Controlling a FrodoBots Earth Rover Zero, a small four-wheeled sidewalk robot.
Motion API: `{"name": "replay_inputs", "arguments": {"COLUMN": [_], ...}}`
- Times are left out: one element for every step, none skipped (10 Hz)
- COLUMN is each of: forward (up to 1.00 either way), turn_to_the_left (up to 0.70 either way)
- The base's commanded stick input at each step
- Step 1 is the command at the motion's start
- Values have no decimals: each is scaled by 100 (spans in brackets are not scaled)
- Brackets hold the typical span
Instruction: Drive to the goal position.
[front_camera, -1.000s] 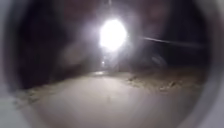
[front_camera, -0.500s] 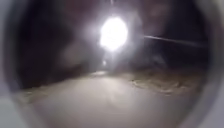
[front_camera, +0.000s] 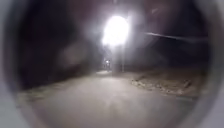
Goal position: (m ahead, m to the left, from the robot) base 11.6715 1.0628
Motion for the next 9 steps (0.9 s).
{"name": "replay_inputs", "arguments": {"forward": [85, 85, 85, 85, 85, 85, 85, 85, 85], "turn_to_the_left": [0, 0, 0, 0, 0, 0, 0, 0, 0]}}
